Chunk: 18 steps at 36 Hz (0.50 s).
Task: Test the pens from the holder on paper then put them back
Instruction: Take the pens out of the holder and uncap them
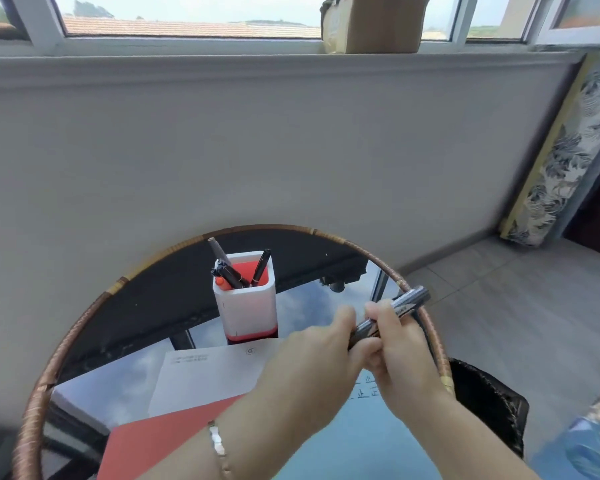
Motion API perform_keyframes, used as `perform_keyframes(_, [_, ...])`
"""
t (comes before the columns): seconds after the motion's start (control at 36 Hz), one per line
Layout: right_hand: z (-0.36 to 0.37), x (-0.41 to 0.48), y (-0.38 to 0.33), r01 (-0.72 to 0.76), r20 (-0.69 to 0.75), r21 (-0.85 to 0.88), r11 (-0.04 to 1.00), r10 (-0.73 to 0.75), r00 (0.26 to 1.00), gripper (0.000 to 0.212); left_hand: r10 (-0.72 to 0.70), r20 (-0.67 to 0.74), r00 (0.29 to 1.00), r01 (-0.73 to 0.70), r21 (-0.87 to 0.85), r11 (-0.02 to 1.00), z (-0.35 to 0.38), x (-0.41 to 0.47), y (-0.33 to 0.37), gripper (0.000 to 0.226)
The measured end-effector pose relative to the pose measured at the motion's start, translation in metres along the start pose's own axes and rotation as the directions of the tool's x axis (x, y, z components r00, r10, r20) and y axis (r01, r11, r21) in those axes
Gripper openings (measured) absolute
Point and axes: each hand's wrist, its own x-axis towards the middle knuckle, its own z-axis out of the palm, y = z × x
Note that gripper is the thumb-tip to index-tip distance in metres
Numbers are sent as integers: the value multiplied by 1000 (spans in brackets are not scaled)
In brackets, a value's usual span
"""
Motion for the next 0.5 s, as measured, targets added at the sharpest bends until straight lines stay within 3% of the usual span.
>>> perform_keyframes(0.06, [-4, 8, -4, -28, -90, -9, 1000, 27, 996, 35, 50, 33, 998, -55, 169, 984, 2, 10, 0, 31])
perform_keyframes(0.11, [-8, 13, -7, 12, -103, -69, 998, -19, 995, 36, 44, 92, 995, -60, 182, 981, 3, 17, -2, 33])
perform_keyframes(0.19, [-6, 13, -4, 19, -61, -89, 996, -25, 998, 41, -2, 160, 987, 3, -8, 1000, 4, 21, -4, 40])
perform_keyframes(0.25, [-11, 20, -12, 19, -101, -9, 1000, -20, 995, 39, -11, 290, 957, 81, -231, 969, 1, 19, -10, 39])
perform_keyframes(0.33, [-54, 48, -43, 162, -335, 295, 942, -57, 940, 33, -107, 509, 854, 384, -480, 788, -12, 4, -39, 35])
perform_keyframes(0.36, [-68, 54, -53, 210, -368, 271, 940, -100, 924, 33, -164, 522, 837, 454, -494, 741, -15, -2, -52, 34])
perform_keyframes(0.42, [-80, 62, -57, 97, -284, 11, 995, -90, 954, 34, -255, 482, 838, 513, -540, 668, -13, -4, -69, 31])
perform_keyframes(0.44, [-78, 67, -50, -30, -186, -168, 985, -2, 982, 34, -285, 470, 836, 536, -583, 611, -9, 0, -70, 27])
perform_keyframes(0.5, [-65, 74, -34, -246, -60, -409, 879, 243, 968, 34, -269, 462, 845, 530, -658, 535, 3, 13, -64, 21])
